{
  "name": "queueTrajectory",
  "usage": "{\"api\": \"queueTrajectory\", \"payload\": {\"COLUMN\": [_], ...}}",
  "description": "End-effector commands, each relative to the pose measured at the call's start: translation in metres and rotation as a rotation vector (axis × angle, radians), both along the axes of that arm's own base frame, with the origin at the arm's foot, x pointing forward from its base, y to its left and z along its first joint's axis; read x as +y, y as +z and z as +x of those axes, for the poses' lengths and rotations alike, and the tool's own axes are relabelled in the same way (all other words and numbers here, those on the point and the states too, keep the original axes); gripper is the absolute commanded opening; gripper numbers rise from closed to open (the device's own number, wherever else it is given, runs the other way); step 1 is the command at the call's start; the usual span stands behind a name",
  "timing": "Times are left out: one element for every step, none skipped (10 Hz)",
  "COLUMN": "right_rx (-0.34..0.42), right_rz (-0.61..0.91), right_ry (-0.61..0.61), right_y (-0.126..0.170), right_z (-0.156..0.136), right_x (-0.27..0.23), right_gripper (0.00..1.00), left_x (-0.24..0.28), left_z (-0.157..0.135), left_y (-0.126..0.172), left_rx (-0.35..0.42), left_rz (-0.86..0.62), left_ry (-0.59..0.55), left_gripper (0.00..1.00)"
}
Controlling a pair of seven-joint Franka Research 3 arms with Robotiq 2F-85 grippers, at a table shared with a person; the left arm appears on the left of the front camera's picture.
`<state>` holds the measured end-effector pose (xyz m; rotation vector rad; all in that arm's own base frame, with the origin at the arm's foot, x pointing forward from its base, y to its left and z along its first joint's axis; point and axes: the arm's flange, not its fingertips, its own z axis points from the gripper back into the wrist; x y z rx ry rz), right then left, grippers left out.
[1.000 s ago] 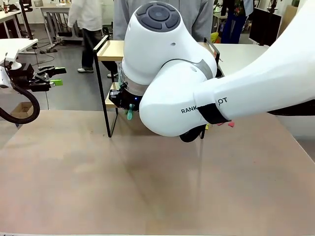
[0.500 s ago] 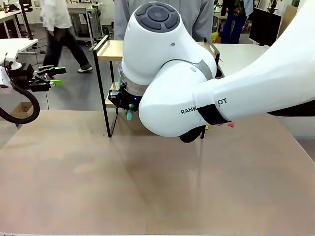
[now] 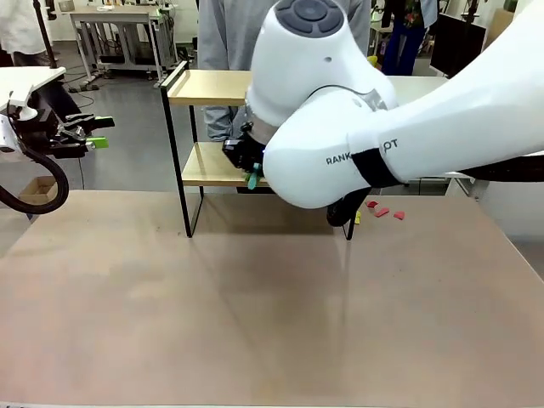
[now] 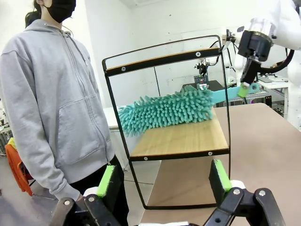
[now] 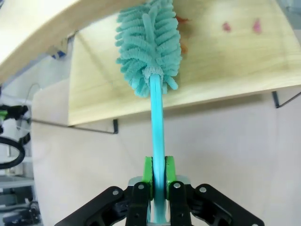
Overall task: Clean the shelf.
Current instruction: Clean the specific section of the Shelf indicated by the human with the Duster.
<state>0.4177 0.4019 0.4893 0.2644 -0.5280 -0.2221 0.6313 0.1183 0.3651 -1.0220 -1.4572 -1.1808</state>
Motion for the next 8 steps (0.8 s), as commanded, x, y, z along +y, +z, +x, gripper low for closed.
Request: {"api": "queueTrajectory", "payload": {"right_rx": [0.012, 0.018, 0.025, 0.021, 0.018, 0.022, 0.018, 0.017], "right_rz": [-0.014, -0.022, -0.042, -0.079, -0.099, -0.133, -0.160, -0.197], "right_ry": [-0.035, -0.061, -0.082, -0.103, -0.114, -0.127, -0.130, -0.139], "right_y": [0.023, 0.022, 0.020, 0.020, 0.023, 0.027, 0.031, 0.032], "right_z": [-0.051, -0.051, -0.053, -0.057, -0.064, -0.071, -0.076, -0.083], "right_x": [-0.081, -0.098, -0.114, -0.132, -0.147, -0.161, -0.174, -0.185], "right_gripper": [0.13, 0.13, 0.13, 0.13, 0.13, 0.13, 0.13, 0.13], "left_x": [-0.001, -0.001, -0.001, -0.001, -0.001, -0.001, -0.001, -0.001], "left_z": [-0.003, -0.003, -0.003, -0.003, -0.003, -0.003, -0.003, -0.003], "left_y": [0.002, 0.002, 0.002, 0.002, 0.002, 0.002, 0.002, 0.002], "left_rx": [0.001, 0.001, 0.001, 0.001, 0.001, 0.001, 0.001, 0.001], "left_rz": [0.008, 0.008, 0.008, 0.008, 0.008, 0.008, 0.008, 0.008], "left_ry": [-0.006, -0.006, -0.006, -0.006, -0.006, -0.006, -0.006, -0.006], "left_gripper": [1.00, 1.00, 1.00, 1.00, 1.00, 1.00, 1.00, 1.00]}}
